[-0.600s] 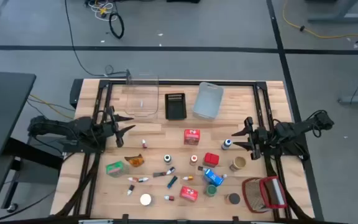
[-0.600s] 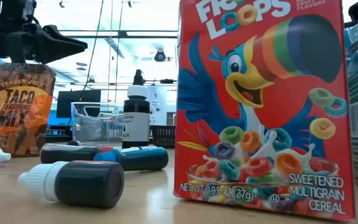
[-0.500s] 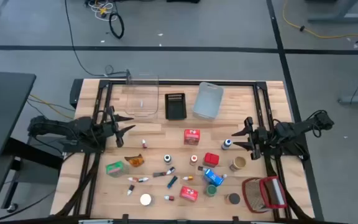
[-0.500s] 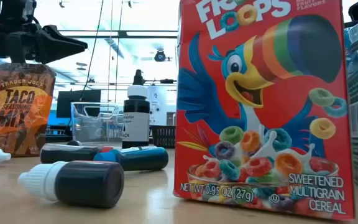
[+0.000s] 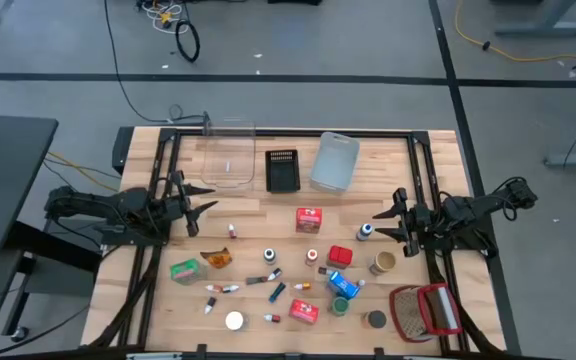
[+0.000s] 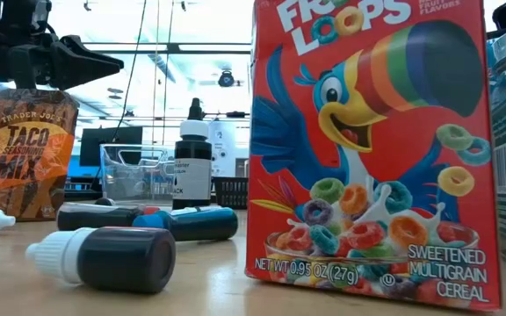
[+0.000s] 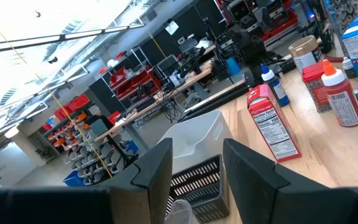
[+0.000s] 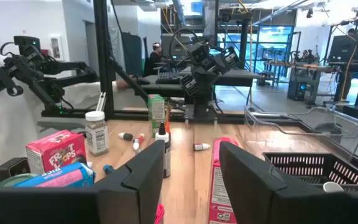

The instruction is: Pick & Place Kitchen Items

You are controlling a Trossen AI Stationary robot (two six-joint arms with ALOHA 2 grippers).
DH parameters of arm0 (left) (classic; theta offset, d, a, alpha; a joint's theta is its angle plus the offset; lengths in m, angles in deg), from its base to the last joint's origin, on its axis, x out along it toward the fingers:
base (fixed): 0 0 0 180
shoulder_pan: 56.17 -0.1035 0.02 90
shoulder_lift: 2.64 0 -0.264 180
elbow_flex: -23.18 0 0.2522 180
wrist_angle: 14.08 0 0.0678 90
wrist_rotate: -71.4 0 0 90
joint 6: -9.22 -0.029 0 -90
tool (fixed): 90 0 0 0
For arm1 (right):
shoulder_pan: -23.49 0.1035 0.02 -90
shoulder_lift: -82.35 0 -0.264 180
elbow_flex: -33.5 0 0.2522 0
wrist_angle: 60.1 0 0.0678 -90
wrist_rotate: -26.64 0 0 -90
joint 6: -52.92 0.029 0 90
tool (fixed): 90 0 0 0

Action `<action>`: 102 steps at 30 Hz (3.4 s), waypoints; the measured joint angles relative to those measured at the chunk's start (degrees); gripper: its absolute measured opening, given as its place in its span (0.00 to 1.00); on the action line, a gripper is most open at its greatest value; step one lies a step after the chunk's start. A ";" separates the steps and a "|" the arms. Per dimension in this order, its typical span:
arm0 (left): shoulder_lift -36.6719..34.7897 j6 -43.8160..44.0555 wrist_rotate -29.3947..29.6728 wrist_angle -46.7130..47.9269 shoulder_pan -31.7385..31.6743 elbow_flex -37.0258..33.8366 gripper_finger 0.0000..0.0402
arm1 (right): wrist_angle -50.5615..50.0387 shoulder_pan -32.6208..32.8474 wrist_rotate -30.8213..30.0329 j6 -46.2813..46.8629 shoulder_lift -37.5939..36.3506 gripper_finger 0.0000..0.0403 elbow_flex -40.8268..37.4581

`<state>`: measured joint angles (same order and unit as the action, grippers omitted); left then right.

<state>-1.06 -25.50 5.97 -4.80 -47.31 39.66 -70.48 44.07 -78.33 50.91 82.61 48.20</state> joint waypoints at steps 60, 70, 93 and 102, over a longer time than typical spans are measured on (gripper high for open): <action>0.01 -0.01 0.01 0.00 0.00 0.00 0.38 | 0.00 -0.01 0.01 0.01 0.00 0.41 0.00; 0.00 0.00 -0.01 0.01 0.00 0.00 0.38 | 0.00 -0.01 0.00 0.00 -0.02 0.41 0.00; 0.01 0.00 -0.01 0.00 0.00 0.00 0.38 | 0.01 0.00 -0.01 -0.06 -0.01 0.41 0.00; 0.01 0.00 -0.01 0.00 0.00 0.00 0.38 | 6.56 -0.02 -0.60 -5.49 0.00 0.41 -0.01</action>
<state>-1.05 -25.50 5.96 -4.80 -47.31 39.66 -63.92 44.05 -78.93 45.42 82.61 48.19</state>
